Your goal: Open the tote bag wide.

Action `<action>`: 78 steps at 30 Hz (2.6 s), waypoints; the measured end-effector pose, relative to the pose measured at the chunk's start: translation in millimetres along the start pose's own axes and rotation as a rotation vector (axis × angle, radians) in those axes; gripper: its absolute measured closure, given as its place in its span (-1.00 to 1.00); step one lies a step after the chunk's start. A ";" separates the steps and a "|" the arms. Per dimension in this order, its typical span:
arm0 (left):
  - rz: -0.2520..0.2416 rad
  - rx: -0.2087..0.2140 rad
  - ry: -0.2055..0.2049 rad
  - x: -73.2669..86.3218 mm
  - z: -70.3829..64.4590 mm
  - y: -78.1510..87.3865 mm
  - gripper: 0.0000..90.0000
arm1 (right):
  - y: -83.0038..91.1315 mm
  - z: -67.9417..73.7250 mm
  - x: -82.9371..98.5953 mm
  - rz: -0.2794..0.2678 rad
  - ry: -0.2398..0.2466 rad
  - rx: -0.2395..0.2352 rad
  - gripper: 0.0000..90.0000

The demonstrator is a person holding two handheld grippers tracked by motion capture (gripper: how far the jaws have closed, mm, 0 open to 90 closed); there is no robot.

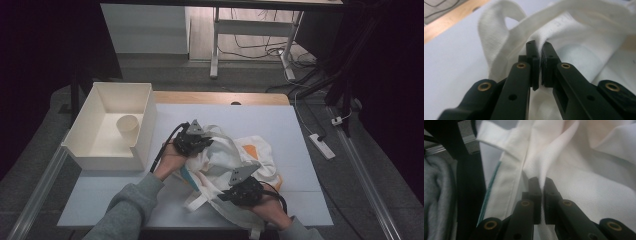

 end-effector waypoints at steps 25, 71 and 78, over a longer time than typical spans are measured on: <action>-0.011 -0.015 0.051 1.9 13.7 -1.7 0.91 | 6.4 -11.7 14.8 0.050 0.026 0.068 0.92; 0.054 0.028 0.015 7.4 5.5 -17.4 0.89 | 34.4 -79.8 0.5 0.013 -0.093 0.602 0.86; 0.051 0.034 0.019 8.2 5.7 -17.1 0.89 | 42.8 -82.7 0.7 -0.021 -0.111 0.607 0.96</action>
Point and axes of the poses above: each handheld gripper's, and its own axes: y roughly backward along the jaws, x roughly out of its underside, z roughly to its left, the point moved 2 cm from there along -y, roughly forward along the jaws, and after that the axes turned 5 degrees about -y, right-handed, at the moved point
